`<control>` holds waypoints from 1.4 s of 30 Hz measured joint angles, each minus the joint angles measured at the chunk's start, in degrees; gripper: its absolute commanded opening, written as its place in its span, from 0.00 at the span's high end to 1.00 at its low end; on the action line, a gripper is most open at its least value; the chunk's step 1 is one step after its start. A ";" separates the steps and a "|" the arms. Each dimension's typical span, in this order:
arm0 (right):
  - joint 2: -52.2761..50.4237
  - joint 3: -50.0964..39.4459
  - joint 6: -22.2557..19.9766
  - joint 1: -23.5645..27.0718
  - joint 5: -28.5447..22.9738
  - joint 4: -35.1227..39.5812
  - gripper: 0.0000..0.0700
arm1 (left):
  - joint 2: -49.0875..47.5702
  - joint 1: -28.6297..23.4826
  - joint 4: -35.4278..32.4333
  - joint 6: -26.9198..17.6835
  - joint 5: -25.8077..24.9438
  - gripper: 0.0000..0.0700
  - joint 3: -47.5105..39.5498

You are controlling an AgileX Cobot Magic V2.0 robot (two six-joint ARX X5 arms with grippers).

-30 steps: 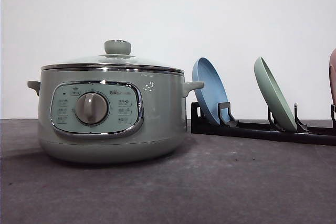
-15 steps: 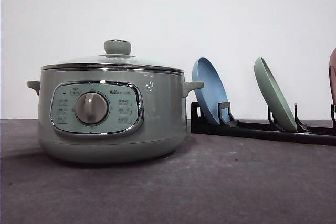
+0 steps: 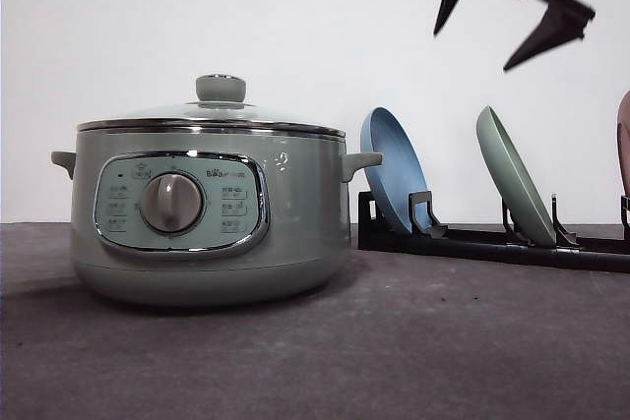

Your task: Transfer potato from steamer to green plate

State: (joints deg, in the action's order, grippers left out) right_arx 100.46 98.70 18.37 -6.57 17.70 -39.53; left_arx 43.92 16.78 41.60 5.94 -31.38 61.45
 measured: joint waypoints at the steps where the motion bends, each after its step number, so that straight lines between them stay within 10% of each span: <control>1: 0.70 0.00 0.07 0.29 -0.66 -0.02 0.00 | 0.00 0.00 0.00 -0.09 0.02 0.00 0.00; 17: 6.82 0.04 0.57 2.45 -1.69 4.10 0.17 | 0.25 0.00 -0.02 -0.51 0.02 0.00 0.00; 24: 7.29 0.04 0.57 2.41 -1.28 4.92 0.55 | 0.74 0.00 0.02 -0.55 0.02 0.00 0.00; 42: 8.32 0.07 1.26 2.14 -0.68 5.82 0.99 | 0.74 0.00 0.05 -0.68 0.02 0.00 0.00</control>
State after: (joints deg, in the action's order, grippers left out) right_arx 108.78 98.76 19.63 -4.43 17.02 -33.70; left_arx 44.66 16.78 41.66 5.26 -31.35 61.45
